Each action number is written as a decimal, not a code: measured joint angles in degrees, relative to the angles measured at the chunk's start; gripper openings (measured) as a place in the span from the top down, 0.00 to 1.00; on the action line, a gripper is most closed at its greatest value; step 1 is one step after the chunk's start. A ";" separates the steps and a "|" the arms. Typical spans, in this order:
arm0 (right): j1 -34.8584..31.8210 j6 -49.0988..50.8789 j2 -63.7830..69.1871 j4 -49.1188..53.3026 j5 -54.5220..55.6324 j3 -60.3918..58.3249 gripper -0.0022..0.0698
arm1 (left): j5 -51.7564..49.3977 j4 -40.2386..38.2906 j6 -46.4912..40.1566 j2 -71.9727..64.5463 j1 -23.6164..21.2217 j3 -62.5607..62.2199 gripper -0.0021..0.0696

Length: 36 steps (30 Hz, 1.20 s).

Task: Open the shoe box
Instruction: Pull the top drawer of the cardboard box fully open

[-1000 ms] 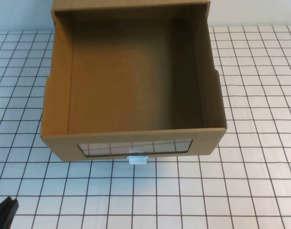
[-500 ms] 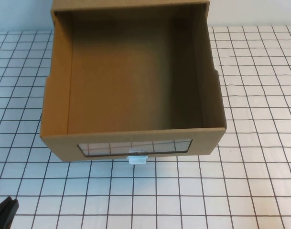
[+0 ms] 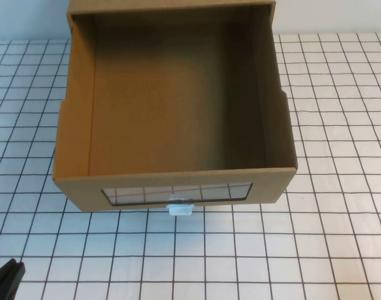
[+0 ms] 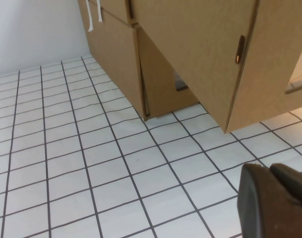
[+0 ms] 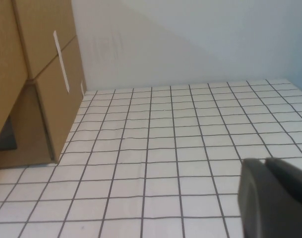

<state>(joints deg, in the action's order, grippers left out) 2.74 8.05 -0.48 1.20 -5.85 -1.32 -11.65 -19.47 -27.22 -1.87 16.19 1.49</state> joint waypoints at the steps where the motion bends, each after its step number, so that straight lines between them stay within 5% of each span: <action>1: 0.09 0.00 0.00 0.00 0.00 0.00 0.99 | 0.00 0.00 0.00 0.00 0.00 0.00 0.97; 9: 0.09 -0.90 0.00 -0.66 -0.11 0.00 0.99 | 0.00 0.00 0.00 0.00 0.00 0.00 0.97; 16: 0.09 -18.77 0.00 -13.69 -8.98 0.00 0.99 | 0.00 0.00 0.00 0.00 0.00 0.00 0.97; 36: 0.09 -21.06 0.00 -14.95 -15.35 0.00 0.99 | 0.00 0.00 0.00 0.00 0.00 0.00 0.97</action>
<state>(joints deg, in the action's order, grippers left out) 2.83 -13.01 -0.48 -13.76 -21.20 -1.32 -11.65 -19.47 -27.22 -1.87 16.19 1.49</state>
